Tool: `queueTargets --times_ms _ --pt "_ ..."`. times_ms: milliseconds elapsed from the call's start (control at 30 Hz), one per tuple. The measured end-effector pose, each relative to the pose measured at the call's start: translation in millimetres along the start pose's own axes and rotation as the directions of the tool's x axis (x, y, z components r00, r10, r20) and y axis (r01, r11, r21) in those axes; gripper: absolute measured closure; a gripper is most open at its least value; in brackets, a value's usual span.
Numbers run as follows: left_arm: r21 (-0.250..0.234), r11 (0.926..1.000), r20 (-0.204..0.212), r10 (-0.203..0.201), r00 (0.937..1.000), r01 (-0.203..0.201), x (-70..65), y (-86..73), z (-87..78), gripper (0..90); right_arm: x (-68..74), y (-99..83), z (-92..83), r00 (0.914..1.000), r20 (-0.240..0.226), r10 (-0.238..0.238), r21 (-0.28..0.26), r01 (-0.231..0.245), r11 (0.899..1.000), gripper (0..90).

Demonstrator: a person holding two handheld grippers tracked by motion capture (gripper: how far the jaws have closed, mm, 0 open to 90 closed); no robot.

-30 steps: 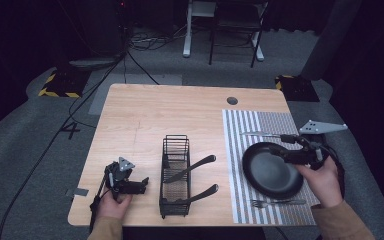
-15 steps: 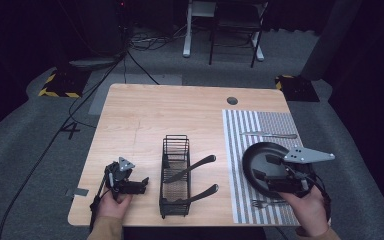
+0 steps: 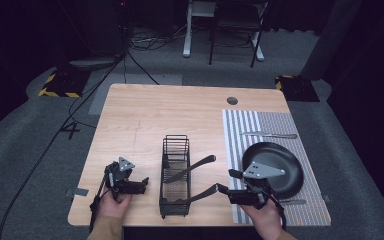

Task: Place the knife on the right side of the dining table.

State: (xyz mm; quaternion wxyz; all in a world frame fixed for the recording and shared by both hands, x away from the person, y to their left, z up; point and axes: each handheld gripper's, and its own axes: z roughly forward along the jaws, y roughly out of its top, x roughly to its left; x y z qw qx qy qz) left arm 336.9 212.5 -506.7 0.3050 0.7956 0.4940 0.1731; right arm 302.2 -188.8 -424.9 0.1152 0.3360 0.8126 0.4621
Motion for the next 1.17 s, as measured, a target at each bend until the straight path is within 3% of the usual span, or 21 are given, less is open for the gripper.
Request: queueTargets --times_ms 133,267,467,633,733,867,933,1033,1133,1167 --pt "0.0 1.0 0.0 0.0 1.0 0.0 0.0 0.0 0.0 0.6 3.1 -7.9 26.9 0.9988 -0.024 0.044 0.022 -0.043 0.999 32.4" --pt "0.0 1.0 0.0 0.0 1.0 0.0 0.0 0.0 0.0 0.6 14.0 -14.1 52.6 0.9989 0.017 0.043 0.056 -0.044 0.997 28.2" --pt "0.0 1.0 0.0 0.0 1.0 0.0 0.0 0.0 0.0 0.6 24.8 -17.6 84.6 0.9974 0.068 -0.023 0.147 0.012 0.989 27.3" --pt "0.0 1.0 0.0 0.0 1.0 0.0 0.0 0.0 0.0 0.6 20.6 -17.4 98.9 0.9931 0.111 -0.038 0.174 0.018 0.985 27.2" --pt "0.0 1.0 0.0 0.0 1.0 0.0 0.0 0.0 0.0 0.6 21.1 -19.9 108.3 0.9869 0.148 -0.063 0.214 0.031 0.976 24.9" --pt "0.0 1.0 0.0 0.0 1.0 0.0 0.0 0.0 0.0 0.6 24.8 -22.4 113.1 0.981 0.175 -0.084 0.197 0.049 0.979 15.1" --pt "0.0 1.0 0.0 0.0 1.0 0.0 0.0 0.0 0.0 0.6 26.8 -26.3 115.6 0.9743 0.19 -0.121 0.149 0.094 0.984 12.4" --pt "0.0 1.0 0.001 0.0 1.0 0.0 0.0 0.0 0.0 0.6 27.2 -26.4 115.7 0.9778 0.168 -0.125 0.152 0.1 0.983 12.5" --pt "0.001 1.0 0.001 0.0 1.0 0.0 -0.1 -0.1 0.0 0.6 26.3 -26.8 116.3 0.9867 0.151 -0.06 0.161 0.035 0.986 12.5" --pt "0.0 1.0 0.001 0.0 1.0 0.0 0.0 0.0 0.0 0.6 27.2 -27.0 116.1 0.9859 0.156 -0.06 0.16 0.035 0.986 12.5"
